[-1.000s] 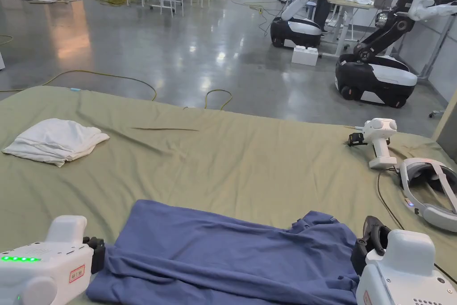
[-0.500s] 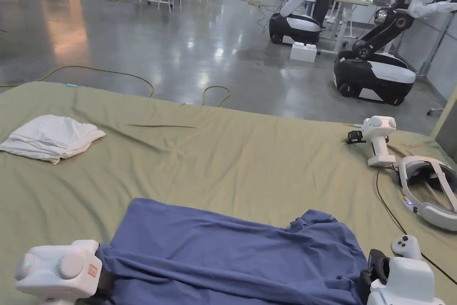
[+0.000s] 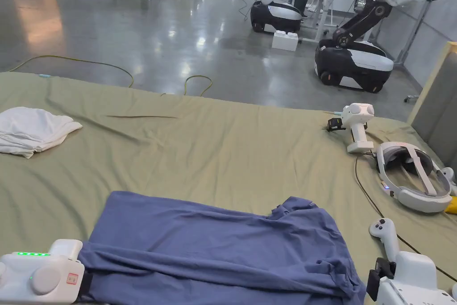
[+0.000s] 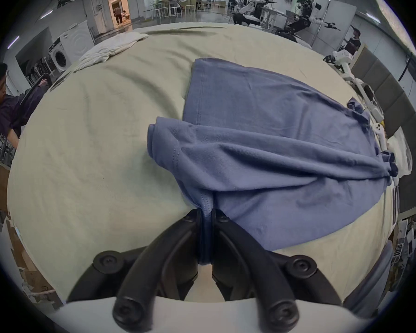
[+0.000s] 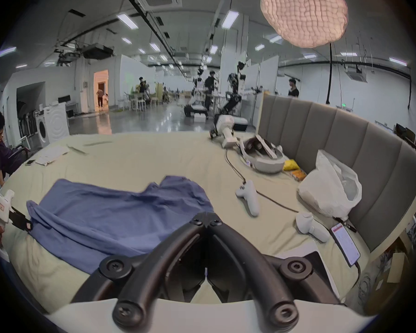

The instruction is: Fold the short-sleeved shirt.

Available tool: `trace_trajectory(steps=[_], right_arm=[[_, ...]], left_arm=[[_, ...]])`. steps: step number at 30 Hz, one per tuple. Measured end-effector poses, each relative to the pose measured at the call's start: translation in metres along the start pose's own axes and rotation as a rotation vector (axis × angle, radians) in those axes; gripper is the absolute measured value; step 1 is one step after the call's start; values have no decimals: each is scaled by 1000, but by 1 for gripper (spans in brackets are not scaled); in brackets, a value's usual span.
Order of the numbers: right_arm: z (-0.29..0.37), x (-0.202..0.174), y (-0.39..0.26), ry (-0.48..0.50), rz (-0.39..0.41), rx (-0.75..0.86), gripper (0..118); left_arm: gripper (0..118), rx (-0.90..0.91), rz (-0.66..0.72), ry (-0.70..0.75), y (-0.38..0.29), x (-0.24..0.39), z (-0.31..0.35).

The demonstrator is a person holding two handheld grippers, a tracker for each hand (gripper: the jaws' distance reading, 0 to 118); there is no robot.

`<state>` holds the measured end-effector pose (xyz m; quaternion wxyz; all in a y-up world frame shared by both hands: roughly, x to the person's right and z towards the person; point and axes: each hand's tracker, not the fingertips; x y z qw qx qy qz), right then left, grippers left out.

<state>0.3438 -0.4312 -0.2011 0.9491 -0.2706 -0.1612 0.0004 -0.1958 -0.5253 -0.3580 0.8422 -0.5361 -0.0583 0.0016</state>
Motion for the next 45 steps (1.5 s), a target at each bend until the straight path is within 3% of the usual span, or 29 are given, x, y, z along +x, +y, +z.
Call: trace_trajectory(steps=[4,11,17,26,28,33,45], right_arm=[[-35,22,-14,58,26,-210,50],[-81,13,-43,157,114,-409,62],[-111,-8,-64,169,182,-534,62],[-93,-11,-70,171,165,-488,61],[-93,-12,-72,172,160,-488,53],[-93,-20,-69,190,150,-466,12],[-51,-1,-24,236,119,-302,7]], left_arm=[[10,45,24,-32,-2,-8,13],[10,98,47,-52,-4,-9,28],[10,86,53,-49,-7,-8,24],[10,79,63,-56,-12,-4,24],[10,77,66,-57,-12,-4,24],[10,79,70,-58,-13,-4,23],[9,190,76,-107,3,-10,66]])
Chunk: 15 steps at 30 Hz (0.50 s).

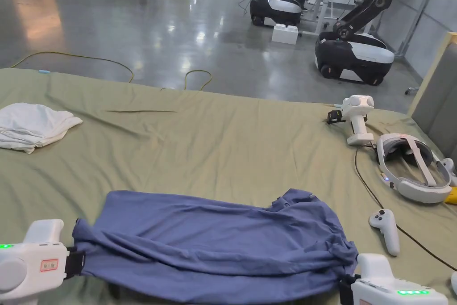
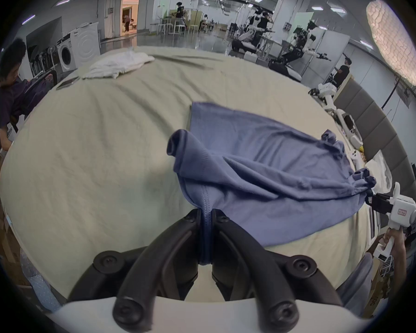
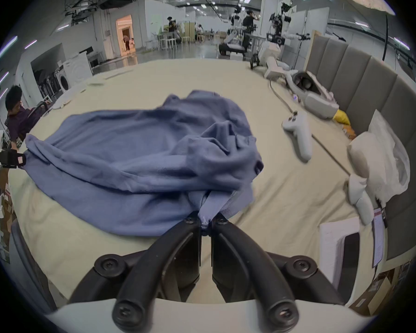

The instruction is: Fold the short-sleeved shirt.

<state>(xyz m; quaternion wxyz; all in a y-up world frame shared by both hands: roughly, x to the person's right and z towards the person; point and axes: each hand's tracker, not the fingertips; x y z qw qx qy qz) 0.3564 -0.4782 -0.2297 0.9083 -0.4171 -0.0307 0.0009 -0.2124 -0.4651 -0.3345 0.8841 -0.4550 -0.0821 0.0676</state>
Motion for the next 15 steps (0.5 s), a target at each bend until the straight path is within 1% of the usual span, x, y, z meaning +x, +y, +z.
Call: trace_trajectory(steps=[2,7,12,15], right_arm=[[15,1,8,7,-2,29,7],[48,-1,13,-9,34,48,7],[70,-5,-13,-9,43,-2,7],[78,-11,-37,-17,56,-64,7]], left_arm=[[9,27,-4,-9,7,1,14],[9,51,-31,13,8,-5,43],[9,30,9,11,-27,-25,60],[9,-29,18,32,-59,-33,62]])
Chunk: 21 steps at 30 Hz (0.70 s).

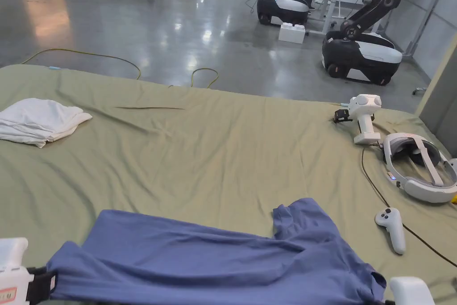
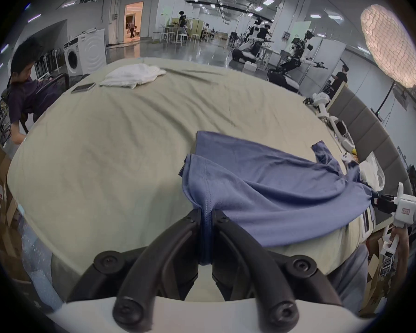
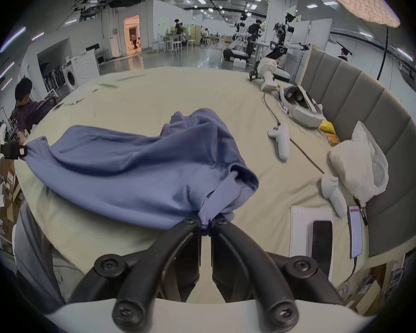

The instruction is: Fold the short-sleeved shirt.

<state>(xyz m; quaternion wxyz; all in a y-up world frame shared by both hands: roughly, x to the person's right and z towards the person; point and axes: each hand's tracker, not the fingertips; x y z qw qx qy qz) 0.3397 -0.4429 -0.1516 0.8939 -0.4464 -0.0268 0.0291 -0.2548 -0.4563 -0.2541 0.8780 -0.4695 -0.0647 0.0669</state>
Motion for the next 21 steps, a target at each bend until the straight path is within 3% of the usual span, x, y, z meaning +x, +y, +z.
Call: trace_trajectory(steps=[8,15,19,20,21], right_arm=[[-25,-25,-64,-80,53,-194,7],[-46,-34,-74,-84,44,-223,9],[-33,-39,-60,-124,39,-184,37],[-24,-41,-54,-125,26,-146,56],[-13,-40,-46,-119,10,-95,63]], left_arm=[[9,-159,-1,49,-66,3,-24],[9,-199,41,55,-70,-2,-46],[18,-182,95,41,-62,-4,-40],[26,-161,94,39,-59,-3,-36],[31,-130,80,31,-55,0,-33]])
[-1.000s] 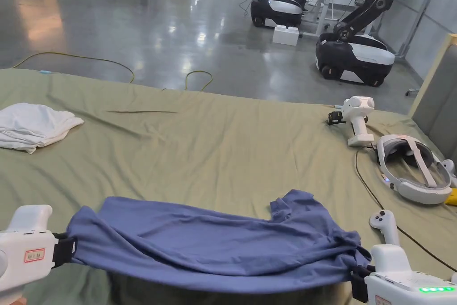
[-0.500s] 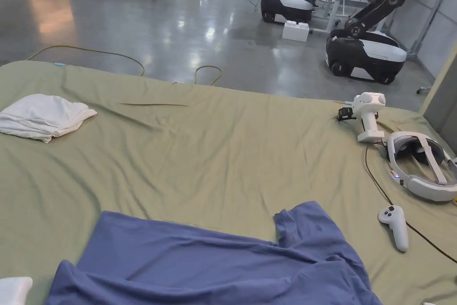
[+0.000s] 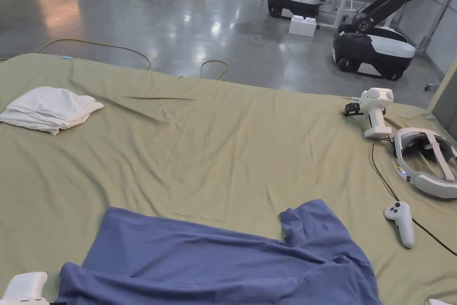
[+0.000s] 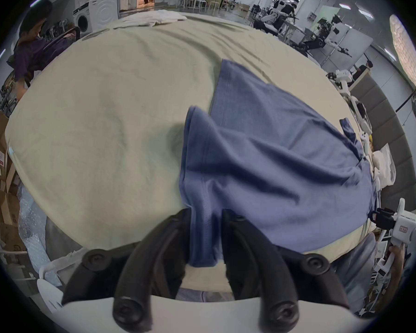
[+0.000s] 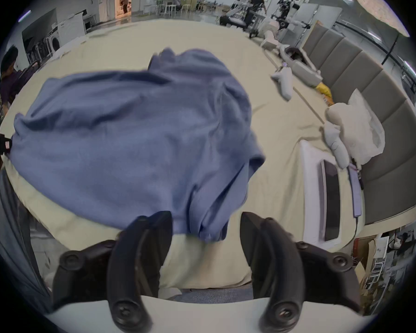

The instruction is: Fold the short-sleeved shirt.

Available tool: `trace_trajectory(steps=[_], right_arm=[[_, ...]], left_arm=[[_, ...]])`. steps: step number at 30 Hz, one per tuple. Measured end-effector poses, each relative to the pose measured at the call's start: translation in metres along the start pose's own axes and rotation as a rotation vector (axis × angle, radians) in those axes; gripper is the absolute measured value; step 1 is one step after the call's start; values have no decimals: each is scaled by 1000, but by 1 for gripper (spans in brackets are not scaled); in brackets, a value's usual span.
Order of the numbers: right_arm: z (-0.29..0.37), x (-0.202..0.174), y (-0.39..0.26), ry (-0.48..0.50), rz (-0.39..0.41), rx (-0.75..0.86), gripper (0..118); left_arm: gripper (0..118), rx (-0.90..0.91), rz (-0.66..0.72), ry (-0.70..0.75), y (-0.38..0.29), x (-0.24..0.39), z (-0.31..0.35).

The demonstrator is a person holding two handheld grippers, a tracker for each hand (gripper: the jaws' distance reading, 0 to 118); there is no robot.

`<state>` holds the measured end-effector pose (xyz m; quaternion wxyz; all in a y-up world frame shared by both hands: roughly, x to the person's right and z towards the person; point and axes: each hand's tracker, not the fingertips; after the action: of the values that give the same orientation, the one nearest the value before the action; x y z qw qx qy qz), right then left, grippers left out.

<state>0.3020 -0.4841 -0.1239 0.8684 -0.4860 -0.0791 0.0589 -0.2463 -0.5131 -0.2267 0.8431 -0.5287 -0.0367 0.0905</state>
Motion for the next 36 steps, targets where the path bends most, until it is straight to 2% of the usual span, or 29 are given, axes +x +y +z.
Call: trace_trajectory(steps=[3,12,15,17,18,19,20,21,22,24,25,32,36], right_arm=[[26,-2,24,2,-45,137,66],[60,-23,89,27,-191,586,66],[71,-37,103,21,-210,713,64],[76,-46,112,6,-196,785,54],[79,-52,115,-3,-186,820,43],[82,-55,118,-14,-183,847,21],[83,-59,122,-19,-181,866,14],[85,-62,124,-34,-186,884,13],[87,-64,126,-27,-192,896,3],[88,-66,128,-5,-204,949,0],[89,-69,130,-39,-202,944,0],[82,-65,135,-23,-199,917,0],[73,-57,134,-14,-190,865,0]], left_arm=[[46,113,-47,-17,15,12,15],[46,512,-179,-46,64,73,66],[46,611,-210,-29,75,89,73],[45,679,-222,-32,78,100,80],[44,710,-225,-29,80,105,84],[40,732,-224,-24,81,108,86],[34,753,-225,-23,82,112,89],[22,762,-226,-30,84,116,91],[12,778,-227,-27,86,119,93],[6,801,-245,-12,86,126,96],[2,811,-258,-6,87,129,99],[1,787,-238,-11,94,121,93],[1,598,-137,-31,118,83,62]])
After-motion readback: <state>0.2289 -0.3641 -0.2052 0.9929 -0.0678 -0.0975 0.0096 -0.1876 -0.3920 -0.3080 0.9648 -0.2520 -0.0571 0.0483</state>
